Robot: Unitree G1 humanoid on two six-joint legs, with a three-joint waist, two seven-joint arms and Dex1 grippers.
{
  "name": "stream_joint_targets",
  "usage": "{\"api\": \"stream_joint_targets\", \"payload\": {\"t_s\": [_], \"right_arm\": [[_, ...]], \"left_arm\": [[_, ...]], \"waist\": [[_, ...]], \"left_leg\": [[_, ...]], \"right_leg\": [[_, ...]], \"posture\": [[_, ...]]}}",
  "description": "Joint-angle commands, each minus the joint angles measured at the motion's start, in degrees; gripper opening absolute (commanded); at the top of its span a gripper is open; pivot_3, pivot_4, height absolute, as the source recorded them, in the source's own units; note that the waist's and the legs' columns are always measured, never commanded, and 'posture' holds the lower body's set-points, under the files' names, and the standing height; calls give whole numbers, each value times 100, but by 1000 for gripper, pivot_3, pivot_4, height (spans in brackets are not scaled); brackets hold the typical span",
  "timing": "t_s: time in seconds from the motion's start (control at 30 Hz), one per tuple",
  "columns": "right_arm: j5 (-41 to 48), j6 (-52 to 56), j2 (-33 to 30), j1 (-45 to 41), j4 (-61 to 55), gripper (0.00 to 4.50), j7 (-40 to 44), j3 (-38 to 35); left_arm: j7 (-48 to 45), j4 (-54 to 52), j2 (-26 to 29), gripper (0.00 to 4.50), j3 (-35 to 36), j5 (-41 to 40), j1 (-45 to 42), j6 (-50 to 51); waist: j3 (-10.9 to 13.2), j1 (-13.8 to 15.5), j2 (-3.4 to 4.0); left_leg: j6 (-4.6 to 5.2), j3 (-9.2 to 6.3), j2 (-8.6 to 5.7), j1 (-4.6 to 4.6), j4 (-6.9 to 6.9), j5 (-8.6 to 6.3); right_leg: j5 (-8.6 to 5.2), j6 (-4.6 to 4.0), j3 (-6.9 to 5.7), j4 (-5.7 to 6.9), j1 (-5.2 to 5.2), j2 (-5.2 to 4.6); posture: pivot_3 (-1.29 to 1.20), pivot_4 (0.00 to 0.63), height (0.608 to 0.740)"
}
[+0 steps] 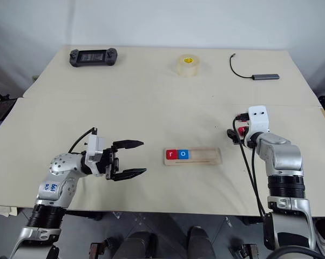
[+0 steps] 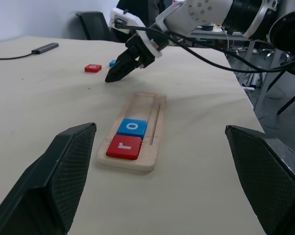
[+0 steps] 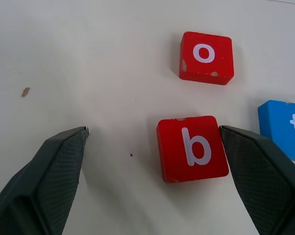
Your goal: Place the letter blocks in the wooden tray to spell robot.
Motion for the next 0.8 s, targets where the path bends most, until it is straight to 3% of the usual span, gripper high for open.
{"api": "stream_joint_targets", "payload": {"t_s": [0.03,0.13,0.37,0.6,0.8], "right_arm": [[16,27,-129,-48,156,4449,68,-137],[84,110,-134,-73,217,3821,83,-223],[80,229,-253,9,97,1520,81,-297],[334,1198,-326,478,-1435,1470,-127,-816],[626,2756,407,1483,-3831,1470,-642,-1433]], "left_arm": [[24,-223,25,4500,137,-162,65,-106],[51,-256,11,4500,184,-205,81,-129],[164,-288,-78,4500,212,-299,36,-171],[304,-282,-236,4500,198,-348,-109,-185],[264,-182,-258,4500,153,-373,-254,-142]], "waist": [[0,0,0],[0,1,0],[0,22,0],[0,24,0],[0,13,1]], "left_leg": [[0,-1,0,0,0,0],[0,-1,0,0,0,0],[1,-4,-4,0,2,0],[0,-9,-3,-5,-2,0],[-2,-10,6,-6,-9,-1]], "right_leg": [[0,0,0,0,0,0],[0,0,0,0,1,-1],[0,0,-4,-2,4,-6],[0,0,-7,-9,3,-8],[0,0,-5,-21,2,-14]], "posture": [[0,150,740],[0,150,740],[0,150,740],[0,150,740],[0,150,740]]}}
